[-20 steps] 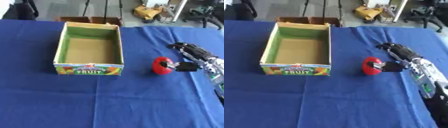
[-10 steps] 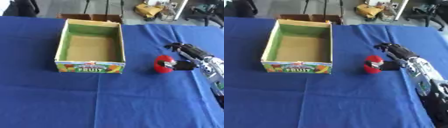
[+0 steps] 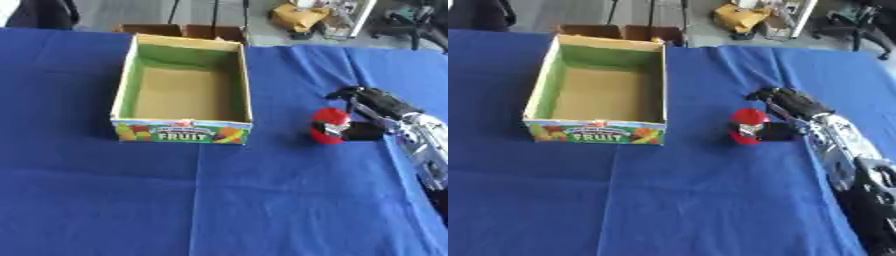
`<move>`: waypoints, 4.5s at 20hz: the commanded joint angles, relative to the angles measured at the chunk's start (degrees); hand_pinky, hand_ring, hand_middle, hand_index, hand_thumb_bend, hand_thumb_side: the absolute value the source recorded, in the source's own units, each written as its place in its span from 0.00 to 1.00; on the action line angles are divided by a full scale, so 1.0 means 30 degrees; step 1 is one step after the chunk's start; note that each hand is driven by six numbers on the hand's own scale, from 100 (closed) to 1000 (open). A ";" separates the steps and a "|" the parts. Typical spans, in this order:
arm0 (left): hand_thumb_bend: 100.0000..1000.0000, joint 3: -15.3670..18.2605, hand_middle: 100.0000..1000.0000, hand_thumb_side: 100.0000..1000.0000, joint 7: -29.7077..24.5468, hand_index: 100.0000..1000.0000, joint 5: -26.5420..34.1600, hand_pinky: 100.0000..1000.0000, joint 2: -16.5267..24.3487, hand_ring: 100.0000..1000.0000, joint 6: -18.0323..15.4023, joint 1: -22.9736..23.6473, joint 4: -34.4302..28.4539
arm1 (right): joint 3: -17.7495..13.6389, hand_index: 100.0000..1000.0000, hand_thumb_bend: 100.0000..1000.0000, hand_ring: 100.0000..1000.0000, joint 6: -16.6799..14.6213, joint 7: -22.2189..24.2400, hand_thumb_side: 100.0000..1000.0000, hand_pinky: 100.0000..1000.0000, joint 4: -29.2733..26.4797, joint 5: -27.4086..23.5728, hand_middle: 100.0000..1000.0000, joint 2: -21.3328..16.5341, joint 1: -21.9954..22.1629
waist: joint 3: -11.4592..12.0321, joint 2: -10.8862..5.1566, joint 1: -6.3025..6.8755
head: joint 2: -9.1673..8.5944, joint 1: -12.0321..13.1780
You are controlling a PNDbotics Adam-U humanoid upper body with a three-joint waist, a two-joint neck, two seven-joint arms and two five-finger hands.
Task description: Pick up objects on the table and place them in the box.
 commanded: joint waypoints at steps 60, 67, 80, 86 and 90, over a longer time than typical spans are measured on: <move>0.00 -0.0284 0.70 0.85 -0.0611 0.86 0.0229 0.66 -0.0239 0.63 -0.0014 -0.0175 -0.0372 | 0.1295 0.73 0.04 0.47 -0.0750 -0.1546 0.83 0.33 -0.0259 0.5739 0.65 0.0132 -0.1000 | 0.0088 -0.0066 0.0526 | 0.0083 -0.4955; 0.00 -0.0205 0.70 0.85 -0.0649 0.86 0.0172 0.66 -0.0210 0.63 -0.0108 -0.0137 -0.0372 | 0.1245 0.73 0.04 0.44 -0.0296 -0.2183 0.82 0.30 -0.0938 0.5448 0.64 0.0623 -0.0681 | -0.0067 0.0075 0.0631 | -0.1316 -0.3384; 0.00 -0.0152 0.70 0.86 -0.0725 0.86 0.0083 0.66 -0.0199 0.63 -0.0172 -0.0207 -0.0372 | 0.1315 0.71 0.03 0.40 0.0269 -0.3135 0.77 0.24 -0.1595 0.6180 0.60 0.1611 -0.0183 | -0.0294 0.0346 0.0698 | -0.2309 -0.2527; 0.00 -0.0138 0.70 0.86 -0.0761 0.86 0.0044 0.65 -0.0204 0.63 -0.0163 -0.0228 -0.0372 | 0.1257 0.69 0.00 0.33 0.0576 -0.3661 0.65 0.13 -0.1916 0.6518 0.52 0.2012 -0.0022 | -0.0334 0.0441 0.0683 | -0.2193 -0.2441; 0.00 -0.0128 0.70 0.86 -0.0794 0.86 0.0015 0.65 -0.0227 0.63 -0.0144 -0.0234 -0.0372 | 0.1173 0.67 0.00 0.28 0.1011 -0.4326 0.55 0.07 -0.2176 0.6148 0.48 0.2042 -0.0016 | -0.0337 0.0504 0.0671 | -0.2246 -0.2407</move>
